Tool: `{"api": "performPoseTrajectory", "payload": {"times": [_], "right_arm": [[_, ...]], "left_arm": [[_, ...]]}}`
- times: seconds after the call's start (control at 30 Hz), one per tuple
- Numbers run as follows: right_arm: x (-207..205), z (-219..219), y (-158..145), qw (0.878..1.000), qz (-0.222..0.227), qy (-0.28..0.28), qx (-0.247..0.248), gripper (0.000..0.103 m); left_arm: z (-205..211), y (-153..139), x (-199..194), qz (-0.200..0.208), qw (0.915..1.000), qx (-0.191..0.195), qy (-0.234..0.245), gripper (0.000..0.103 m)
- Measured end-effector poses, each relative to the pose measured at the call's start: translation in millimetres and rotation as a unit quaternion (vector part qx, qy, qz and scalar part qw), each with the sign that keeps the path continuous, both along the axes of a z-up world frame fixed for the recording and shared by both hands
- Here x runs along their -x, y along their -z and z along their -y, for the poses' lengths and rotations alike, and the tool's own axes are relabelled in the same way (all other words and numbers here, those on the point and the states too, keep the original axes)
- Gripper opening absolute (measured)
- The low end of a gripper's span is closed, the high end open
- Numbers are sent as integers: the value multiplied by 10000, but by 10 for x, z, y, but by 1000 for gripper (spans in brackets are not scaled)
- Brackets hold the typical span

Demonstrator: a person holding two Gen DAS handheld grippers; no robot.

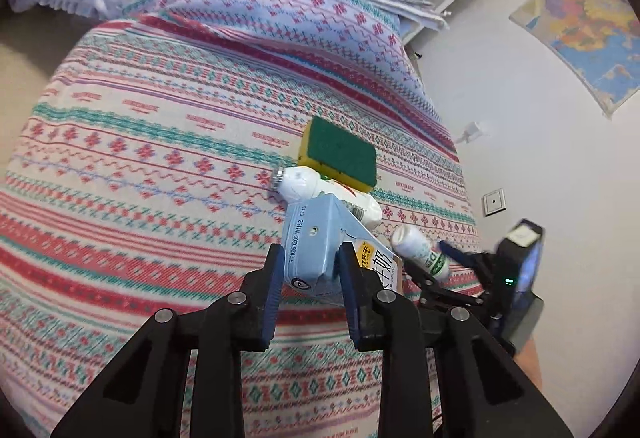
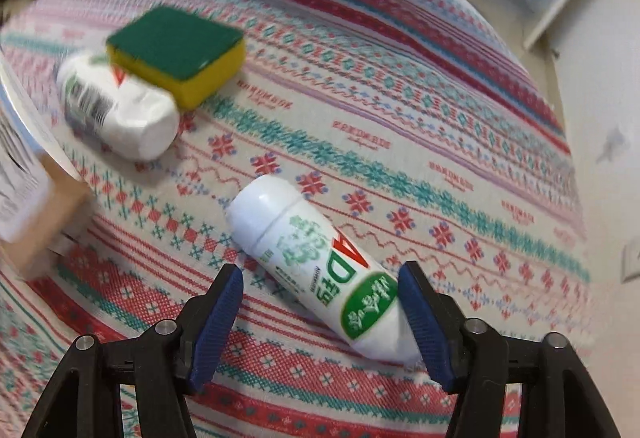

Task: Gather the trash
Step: 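Carry the carton and bottle to the wastebasket and open both tools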

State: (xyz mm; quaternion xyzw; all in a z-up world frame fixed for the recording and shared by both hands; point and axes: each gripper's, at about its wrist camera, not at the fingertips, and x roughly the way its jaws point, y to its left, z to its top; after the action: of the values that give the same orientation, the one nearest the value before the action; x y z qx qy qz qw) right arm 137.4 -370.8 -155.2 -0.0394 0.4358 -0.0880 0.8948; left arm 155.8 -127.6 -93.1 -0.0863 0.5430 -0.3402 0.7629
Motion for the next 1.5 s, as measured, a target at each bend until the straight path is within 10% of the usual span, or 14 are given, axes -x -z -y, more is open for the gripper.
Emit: {"api": "performPoseTrajectory", "payload": {"times": [0.17, 0.3, 0.73, 1.13, 1.5], "right_arm": [[12, 46, -36, 9992, 36, -56, -394, 41], [167, 233, -285, 9874, 667, 63, -1434, 40], [272, -208, -502, 9760, 989, -40, -1938, 40], [174, -1176, -539, 9630, 963, -664, -2427, 40], [-158, -2118, -569, 9430, 726, -1207, -3013, 40]], "left_arm": [[-280, -79, 18, 60, 9997, -57, -229, 29], [-599, -160, 30, 119, 9989, -5, -452, 29], [-1976, -193, 108, 118, 9868, 3, -1612, 29], [-3944, -58, 216, 18, 9436, 76, -3309, 29], [-4418, 203, 99, -104, 9120, 50, -4101, 29]]}}
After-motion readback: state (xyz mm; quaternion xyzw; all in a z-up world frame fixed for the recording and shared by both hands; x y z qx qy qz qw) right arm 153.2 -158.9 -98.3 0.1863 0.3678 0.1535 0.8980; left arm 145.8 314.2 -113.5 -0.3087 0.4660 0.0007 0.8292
